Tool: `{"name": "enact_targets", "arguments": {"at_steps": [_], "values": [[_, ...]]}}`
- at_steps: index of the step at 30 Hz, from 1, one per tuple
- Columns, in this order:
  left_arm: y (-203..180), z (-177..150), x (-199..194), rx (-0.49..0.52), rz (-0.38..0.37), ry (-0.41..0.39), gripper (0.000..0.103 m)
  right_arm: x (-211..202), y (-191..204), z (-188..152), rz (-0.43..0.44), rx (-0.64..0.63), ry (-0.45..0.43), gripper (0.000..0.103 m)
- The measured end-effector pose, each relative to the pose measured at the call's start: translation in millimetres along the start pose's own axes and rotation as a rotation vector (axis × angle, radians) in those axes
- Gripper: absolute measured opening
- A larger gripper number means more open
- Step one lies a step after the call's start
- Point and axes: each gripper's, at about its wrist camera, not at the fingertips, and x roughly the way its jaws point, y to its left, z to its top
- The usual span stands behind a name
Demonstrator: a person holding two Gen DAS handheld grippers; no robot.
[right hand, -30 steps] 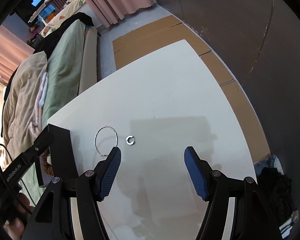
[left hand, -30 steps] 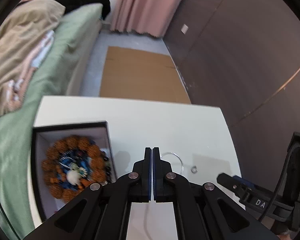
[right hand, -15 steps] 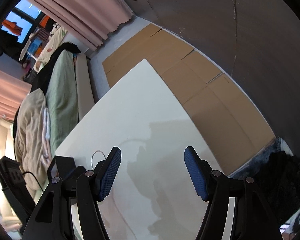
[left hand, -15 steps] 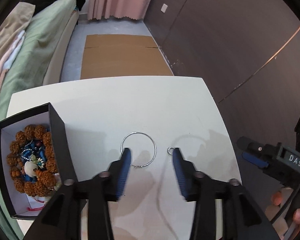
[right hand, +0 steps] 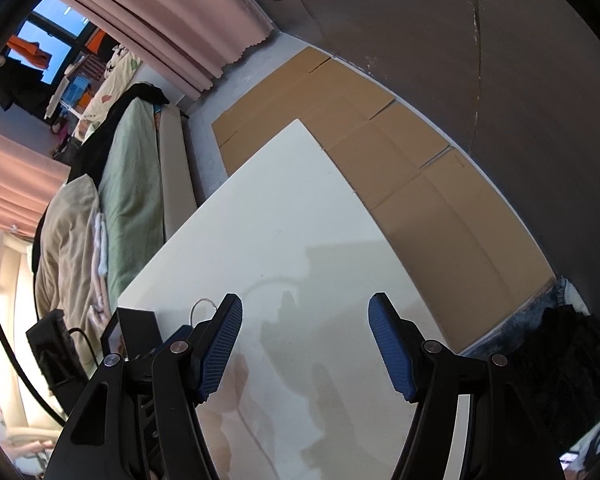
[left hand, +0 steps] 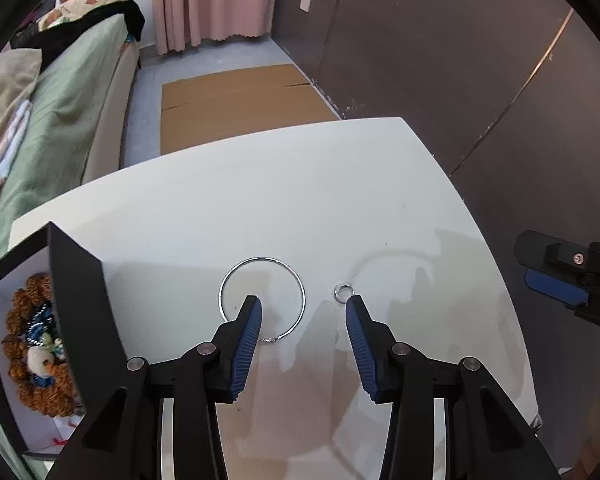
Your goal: Organize jewelry
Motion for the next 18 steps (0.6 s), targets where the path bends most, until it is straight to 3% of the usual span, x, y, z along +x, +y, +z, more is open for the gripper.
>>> {"name": "enact_targets", "arguments": {"at_steps": [18], "values": [[13.8, -6.5, 3.2, -0.063, -0.108, 0.137, 0.045, 3.2, 6.5, -1.7, -0.005, -0.019, 0.012, 0.066]]}}
